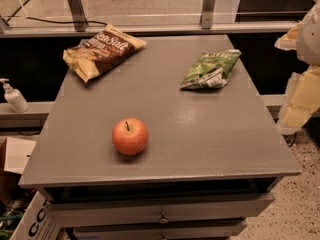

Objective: Move apple near green jalapeno chip bag

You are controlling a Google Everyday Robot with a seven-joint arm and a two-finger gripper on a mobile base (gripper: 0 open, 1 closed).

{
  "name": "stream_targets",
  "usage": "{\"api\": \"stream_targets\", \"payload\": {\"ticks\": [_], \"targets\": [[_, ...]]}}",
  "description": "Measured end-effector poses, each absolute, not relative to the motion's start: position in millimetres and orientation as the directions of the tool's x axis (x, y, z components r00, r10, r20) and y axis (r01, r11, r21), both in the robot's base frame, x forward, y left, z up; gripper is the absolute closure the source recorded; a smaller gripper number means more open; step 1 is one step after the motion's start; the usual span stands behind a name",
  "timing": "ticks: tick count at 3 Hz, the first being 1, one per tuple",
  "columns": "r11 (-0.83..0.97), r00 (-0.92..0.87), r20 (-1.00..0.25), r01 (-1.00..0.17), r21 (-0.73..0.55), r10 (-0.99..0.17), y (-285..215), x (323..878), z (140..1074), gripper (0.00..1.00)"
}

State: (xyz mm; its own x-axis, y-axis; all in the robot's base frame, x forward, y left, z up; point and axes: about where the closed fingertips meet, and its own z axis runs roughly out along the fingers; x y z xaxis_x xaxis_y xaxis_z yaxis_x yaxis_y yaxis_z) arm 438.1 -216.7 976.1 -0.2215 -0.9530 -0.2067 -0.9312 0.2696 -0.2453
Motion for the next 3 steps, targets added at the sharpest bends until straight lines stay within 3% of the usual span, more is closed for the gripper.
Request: {"api": "stream_targets", "payload": {"ticks": [2, 3], "targets": [[0.253, -0.191, -0.256, -0.938, -0.238, -0.948, -208, 446, 965, 0.0], [0.227, -0.146, -0.364, -0.955, -0.193, -0.92, -190, 456, 938, 0.0]]}}
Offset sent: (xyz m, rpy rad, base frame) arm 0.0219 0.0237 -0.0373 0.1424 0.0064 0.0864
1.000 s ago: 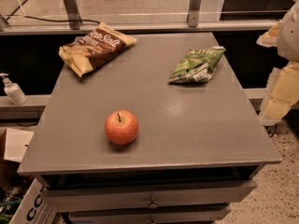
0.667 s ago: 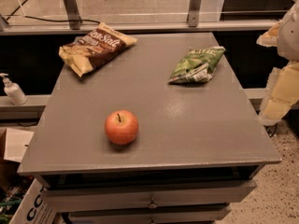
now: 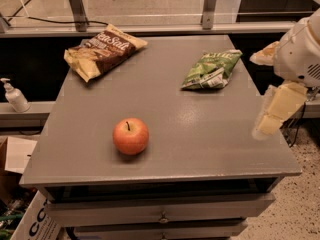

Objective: Move apple near green jalapeno chip bag

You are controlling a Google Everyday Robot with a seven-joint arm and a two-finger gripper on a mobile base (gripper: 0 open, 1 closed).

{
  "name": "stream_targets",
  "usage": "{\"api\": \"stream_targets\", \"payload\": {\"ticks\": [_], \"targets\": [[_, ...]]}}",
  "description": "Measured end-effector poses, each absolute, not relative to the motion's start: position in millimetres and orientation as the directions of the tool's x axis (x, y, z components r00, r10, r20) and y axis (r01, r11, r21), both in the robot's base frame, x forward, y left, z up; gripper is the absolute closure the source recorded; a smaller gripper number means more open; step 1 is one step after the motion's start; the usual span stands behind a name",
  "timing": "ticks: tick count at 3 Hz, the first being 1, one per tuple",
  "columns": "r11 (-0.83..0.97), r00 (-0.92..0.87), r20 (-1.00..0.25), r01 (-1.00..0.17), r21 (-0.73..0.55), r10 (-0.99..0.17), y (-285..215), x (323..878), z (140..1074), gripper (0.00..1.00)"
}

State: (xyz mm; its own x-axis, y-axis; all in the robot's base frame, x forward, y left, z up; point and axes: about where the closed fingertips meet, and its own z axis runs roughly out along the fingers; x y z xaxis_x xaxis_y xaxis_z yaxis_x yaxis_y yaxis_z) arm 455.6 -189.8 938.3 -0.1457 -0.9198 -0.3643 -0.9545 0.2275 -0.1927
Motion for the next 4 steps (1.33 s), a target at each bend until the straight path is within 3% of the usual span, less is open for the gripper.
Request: {"api": "stream_targets", "payload": {"ticks": [2, 4], "targets": [[0.129, -0.054, -0.629, -0.989, -0.074, -0.775, -136, 456, 896, 0.0], [-0.016, 0.049, -0.835, -0.999, -0.049, -0.548, -66, 422, 880, 0.0]]}}
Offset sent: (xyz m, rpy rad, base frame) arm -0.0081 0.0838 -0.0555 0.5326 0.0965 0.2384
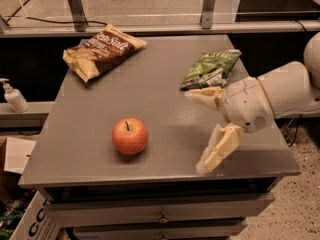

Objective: Move apple near green jalapeno chip bag

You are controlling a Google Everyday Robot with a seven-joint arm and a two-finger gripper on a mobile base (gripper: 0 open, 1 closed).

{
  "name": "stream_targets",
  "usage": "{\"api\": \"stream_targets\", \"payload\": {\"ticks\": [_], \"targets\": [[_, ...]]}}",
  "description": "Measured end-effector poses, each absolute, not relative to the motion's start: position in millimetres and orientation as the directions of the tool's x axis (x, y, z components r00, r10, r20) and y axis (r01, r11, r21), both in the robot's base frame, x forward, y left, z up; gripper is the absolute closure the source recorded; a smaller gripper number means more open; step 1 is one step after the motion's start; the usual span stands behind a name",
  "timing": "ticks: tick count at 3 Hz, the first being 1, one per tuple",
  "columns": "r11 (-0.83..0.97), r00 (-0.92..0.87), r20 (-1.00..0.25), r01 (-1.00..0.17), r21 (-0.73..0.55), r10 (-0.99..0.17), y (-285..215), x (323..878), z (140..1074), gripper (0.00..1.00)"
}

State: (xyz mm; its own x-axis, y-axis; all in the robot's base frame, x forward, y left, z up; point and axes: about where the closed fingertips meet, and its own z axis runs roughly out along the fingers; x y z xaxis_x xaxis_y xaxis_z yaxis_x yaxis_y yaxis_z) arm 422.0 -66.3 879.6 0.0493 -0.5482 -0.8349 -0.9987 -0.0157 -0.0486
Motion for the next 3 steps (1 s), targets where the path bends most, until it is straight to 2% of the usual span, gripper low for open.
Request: {"api": "stream_targets", "payload": {"ticks": [1, 3], "targets": [[-0.102, 0.089, -0.886, -0.994, -0.047, -0.456, -18.2, 399.3, 870.9, 0.0], [-0.101, 0.099, -0.899, -0.993, -0.061, -0.426, -13.9, 403.0, 861.3, 0.0]]}}
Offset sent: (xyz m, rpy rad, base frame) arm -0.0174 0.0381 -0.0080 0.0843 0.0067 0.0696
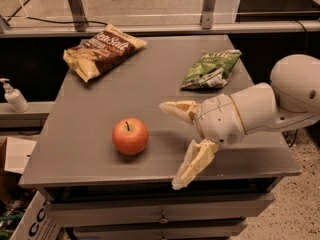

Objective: Move apple near green jalapeno chip bag

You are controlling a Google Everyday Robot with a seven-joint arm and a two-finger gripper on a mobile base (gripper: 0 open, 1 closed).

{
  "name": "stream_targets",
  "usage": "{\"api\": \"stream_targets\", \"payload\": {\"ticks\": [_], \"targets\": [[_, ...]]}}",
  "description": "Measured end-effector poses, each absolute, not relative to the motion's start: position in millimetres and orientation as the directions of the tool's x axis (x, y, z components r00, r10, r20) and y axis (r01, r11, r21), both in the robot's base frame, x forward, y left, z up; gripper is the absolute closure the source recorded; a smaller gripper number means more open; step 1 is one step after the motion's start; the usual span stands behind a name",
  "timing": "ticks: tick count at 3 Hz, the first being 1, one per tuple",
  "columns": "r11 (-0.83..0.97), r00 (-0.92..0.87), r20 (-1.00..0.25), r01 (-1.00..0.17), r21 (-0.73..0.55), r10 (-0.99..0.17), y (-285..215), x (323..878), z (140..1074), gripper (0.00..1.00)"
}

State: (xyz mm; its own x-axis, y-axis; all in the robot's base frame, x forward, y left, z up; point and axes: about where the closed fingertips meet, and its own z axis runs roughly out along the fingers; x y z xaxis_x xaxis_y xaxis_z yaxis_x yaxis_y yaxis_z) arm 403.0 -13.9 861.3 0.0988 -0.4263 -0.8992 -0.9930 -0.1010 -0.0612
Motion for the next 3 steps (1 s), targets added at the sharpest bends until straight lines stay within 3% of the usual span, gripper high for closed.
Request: {"api": "stream_targets", "payload": {"ticks": [3], "targets": [[-0.1, 0.136, -0.956, -0.988, -0.114, -0.26, 34, 438, 831, 0.0]]}}
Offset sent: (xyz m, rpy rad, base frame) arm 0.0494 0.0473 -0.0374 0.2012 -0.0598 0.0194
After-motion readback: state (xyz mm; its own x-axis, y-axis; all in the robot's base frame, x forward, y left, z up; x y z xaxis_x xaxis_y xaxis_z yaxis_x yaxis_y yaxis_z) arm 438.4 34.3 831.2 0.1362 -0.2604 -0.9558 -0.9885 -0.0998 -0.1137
